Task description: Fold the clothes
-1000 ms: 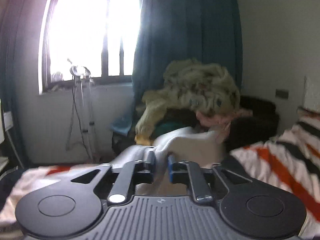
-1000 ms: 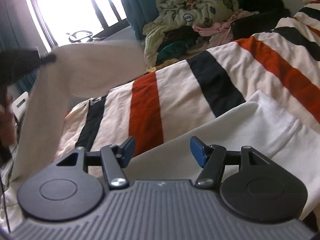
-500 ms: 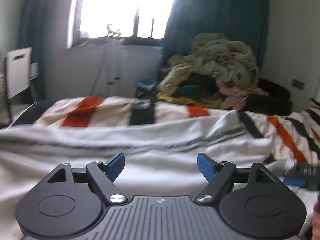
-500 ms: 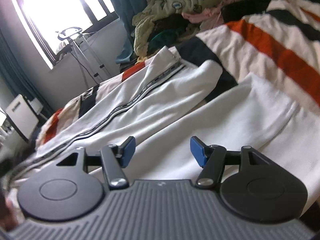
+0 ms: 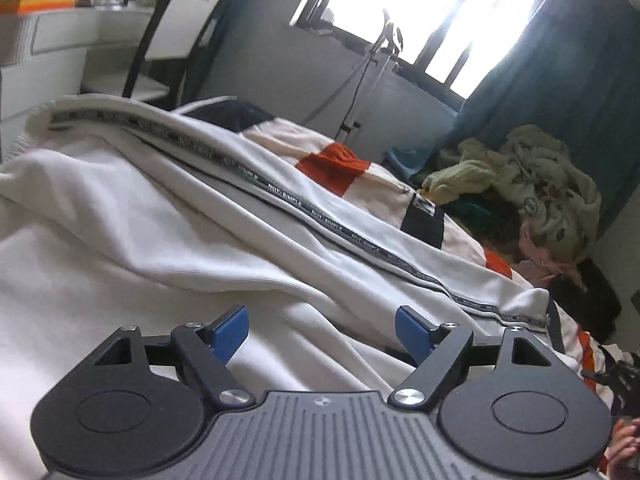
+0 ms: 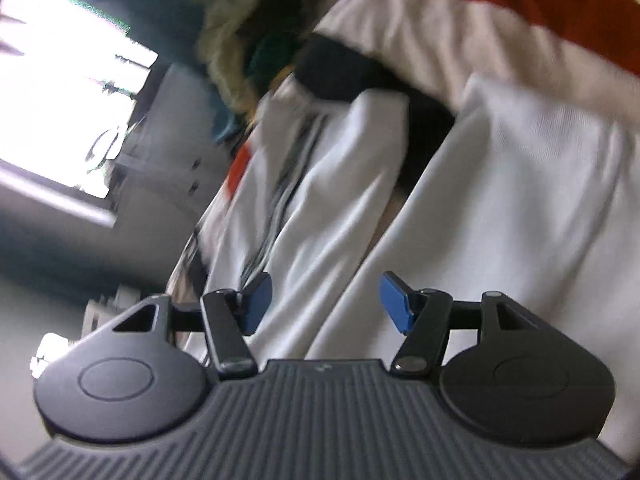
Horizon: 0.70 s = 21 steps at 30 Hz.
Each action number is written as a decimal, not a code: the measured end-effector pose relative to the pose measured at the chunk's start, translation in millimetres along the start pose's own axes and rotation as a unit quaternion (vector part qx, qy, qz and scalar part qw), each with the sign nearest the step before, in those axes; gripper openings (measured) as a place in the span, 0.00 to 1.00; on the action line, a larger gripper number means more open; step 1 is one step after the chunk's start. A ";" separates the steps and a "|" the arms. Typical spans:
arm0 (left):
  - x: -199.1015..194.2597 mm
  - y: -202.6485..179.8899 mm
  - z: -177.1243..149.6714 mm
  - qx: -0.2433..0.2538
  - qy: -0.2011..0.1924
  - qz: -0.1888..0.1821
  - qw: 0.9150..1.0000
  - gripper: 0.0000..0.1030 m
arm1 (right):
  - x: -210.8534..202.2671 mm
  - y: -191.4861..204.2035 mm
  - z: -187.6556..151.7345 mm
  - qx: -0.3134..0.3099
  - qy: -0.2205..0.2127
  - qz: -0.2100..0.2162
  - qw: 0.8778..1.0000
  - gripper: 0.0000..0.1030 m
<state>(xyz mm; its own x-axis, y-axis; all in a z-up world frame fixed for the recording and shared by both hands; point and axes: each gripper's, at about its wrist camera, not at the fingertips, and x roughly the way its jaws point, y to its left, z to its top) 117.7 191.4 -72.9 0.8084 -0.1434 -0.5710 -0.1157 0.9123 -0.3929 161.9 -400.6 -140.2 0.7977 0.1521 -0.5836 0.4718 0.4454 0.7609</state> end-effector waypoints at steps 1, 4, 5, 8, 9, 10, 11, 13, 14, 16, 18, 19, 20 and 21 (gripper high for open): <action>8.9 -0.5 3.1 0.007 0.004 0.005 1.000 0.76 | 7.9 -4.9 7.9 0.007 -0.008 -0.010 1.000 0.58; 35.5 -10.6 7.2 0.090 0.004 0.060 0.994 0.75 | 33.1 -18.0 21.9 0.017 -0.024 -0.037 0.999 0.57; 43.6 -16.8 5.1 0.137 -0.002 0.085 0.987 0.75 | 39.5 -21.1 25.5 0.020 -0.029 -0.039 0.999 0.57; 62.6 -24.6 -8.0 0.229 -0.011 0.122 0.966 0.75 | 58.6 -25.2 35.6 0.019 -0.051 -0.035 0.998 0.54; 66.1 -26.4 -11.5 0.242 -0.009 0.126 0.962 0.75 | 64.2 -25.3 38.5 0.016 -0.057 -0.034 0.998 0.55; 69.6 -28.3 -15.0 0.256 -0.008 0.129 0.958 0.75 | 68.3 -25.5 40.9 0.014 -0.061 -0.032 0.998 0.55; 73.1 -30.2 -18.5 0.269 -0.006 0.132 0.954 0.75 | 72.4 -25.8 43.2 0.013 -0.064 -0.031 0.997 0.54; 76.9 -34.4 -21.7 0.289 -0.008 0.132 0.948 0.75 | 79.0 -26.7 48.7 0.012 -0.072 -0.025 0.997 0.47; 79.5 -35.6 -23.4 0.302 -0.006 0.132 0.944 0.75 | 81.8 -26.9 52.0 0.010 -0.077 -0.022 0.997 0.43; 83.7 -38.2 -27.4 0.327 0.003 0.132 0.936 0.74 | 86.9 -25.6 57.8 -0.005 -0.085 -0.023 0.996 0.33; 85.4 -38.5 -31.7 0.351 0.003 0.128 0.927 0.73 | 84.7 -20.3 59.1 -0.027 -0.096 -0.017 0.995 0.23; 85.1 -38.3 -33.6 0.363 0.000 0.123 0.924 0.73 | 83.5 -17.3 59.7 -0.039 -0.102 -0.014 0.994 0.13; 86.0 -36.4 -33.1 0.363 -0.002 0.121 0.924 0.72 | 81.4 -11.5 60.3 -0.052 -0.110 -0.010 0.993 0.12; 86.9 -34.5 -32.4 0.363 -0.004 0.118 0.924 0.68 | 78.5 -4.5 61.6 -0.067 -0.120 -0.008 0.990 0.09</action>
<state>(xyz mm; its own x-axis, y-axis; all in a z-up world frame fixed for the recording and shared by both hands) 173.2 135.0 -132.3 0.8146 0.0934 -0.5725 0.1258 0.9350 0.3316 245.5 -445.0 -171.9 0.8647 -0.0623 -0.4984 0.4430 0.5623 0.6983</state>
